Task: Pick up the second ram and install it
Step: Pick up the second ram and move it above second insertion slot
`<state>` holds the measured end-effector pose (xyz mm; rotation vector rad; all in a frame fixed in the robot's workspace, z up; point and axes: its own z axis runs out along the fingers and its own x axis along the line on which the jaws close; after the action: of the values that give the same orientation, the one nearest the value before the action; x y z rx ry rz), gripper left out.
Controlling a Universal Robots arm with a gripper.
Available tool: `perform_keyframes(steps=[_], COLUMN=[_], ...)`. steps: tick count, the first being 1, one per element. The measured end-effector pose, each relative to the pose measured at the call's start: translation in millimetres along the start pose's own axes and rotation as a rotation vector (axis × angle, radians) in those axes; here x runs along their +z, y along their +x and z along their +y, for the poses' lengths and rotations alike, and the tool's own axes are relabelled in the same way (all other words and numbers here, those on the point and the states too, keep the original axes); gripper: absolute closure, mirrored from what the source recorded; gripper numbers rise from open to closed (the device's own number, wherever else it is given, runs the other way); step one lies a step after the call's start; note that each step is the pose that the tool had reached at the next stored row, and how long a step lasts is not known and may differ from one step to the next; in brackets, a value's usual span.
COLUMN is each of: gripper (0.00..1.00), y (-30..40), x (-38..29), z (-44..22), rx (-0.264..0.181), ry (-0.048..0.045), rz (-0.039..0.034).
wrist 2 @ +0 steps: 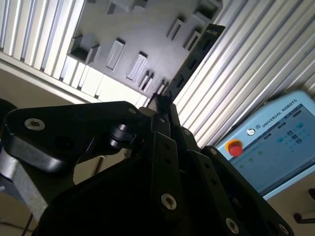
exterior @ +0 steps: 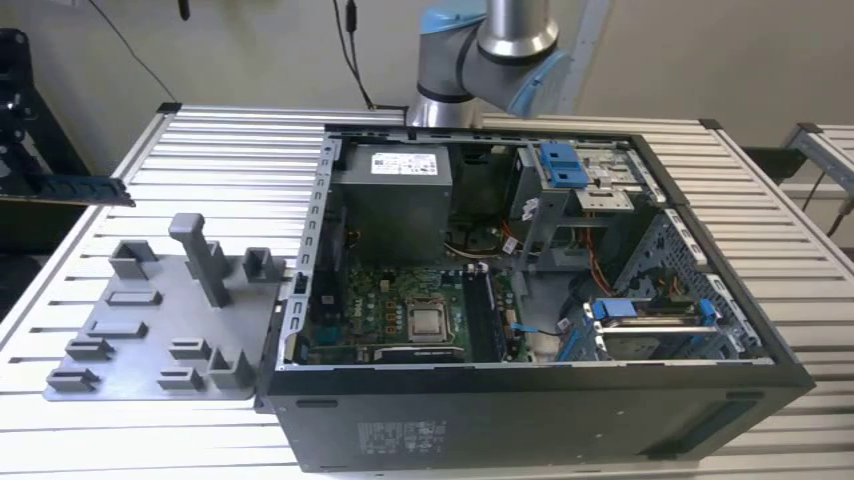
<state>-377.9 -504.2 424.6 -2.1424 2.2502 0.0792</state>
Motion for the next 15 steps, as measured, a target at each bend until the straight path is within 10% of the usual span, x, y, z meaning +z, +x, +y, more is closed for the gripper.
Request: perform_keyframes(steps=[15], gripper=[0.85], y=[-1.0], x=[-0.3], z=[-20.7], rx=[0.0], ry=[-0.0001], rz=[0.0001])
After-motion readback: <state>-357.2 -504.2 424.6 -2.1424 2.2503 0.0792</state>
